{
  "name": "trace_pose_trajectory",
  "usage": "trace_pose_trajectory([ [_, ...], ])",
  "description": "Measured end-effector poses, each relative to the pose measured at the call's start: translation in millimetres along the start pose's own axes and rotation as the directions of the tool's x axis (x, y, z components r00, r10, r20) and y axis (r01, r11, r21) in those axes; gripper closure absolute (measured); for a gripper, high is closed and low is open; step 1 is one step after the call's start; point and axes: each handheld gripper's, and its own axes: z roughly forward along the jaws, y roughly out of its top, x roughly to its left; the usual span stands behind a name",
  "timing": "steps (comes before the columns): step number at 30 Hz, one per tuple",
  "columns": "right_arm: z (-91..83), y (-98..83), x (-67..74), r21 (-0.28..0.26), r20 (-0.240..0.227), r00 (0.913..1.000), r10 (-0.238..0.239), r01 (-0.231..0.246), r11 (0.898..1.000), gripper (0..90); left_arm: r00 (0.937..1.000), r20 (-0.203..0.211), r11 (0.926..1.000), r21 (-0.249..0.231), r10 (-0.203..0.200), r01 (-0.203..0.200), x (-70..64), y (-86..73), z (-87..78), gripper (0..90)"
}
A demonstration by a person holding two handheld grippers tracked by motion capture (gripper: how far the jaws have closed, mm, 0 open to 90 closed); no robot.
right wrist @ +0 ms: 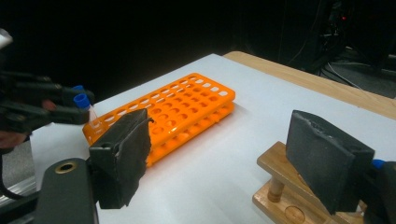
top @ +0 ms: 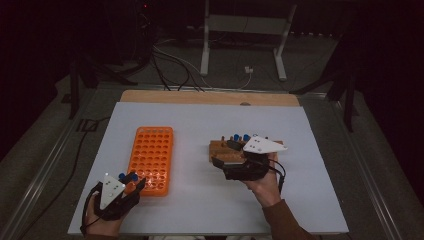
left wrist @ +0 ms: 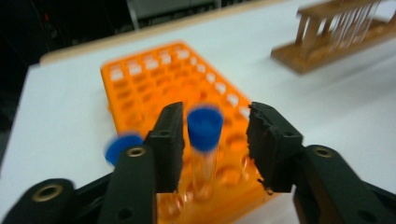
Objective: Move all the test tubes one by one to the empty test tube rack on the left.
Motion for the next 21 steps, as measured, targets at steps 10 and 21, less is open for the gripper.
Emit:
trace_pose_trajectory([
  [10, -4.2, -1.9, -9.0, 0.006, 0.033, 0.9994, 0.005, -0.006, 1.0, 21.1, 0.9997, 0.002, 0.9969, -0.075, -0.022, 0.022, -0.5, 28.4, 1.3, 25.8],
  [21, -17.6, -5.3, -29.6, 0.008, 0.103, 0.9946, 0.015, -0.016, 1.0, 20.6, 0.996, 0.076, 0.9951, -0.083, -0.047, 0.053, -14.9, 40.9, 23.7, 13.7],
])
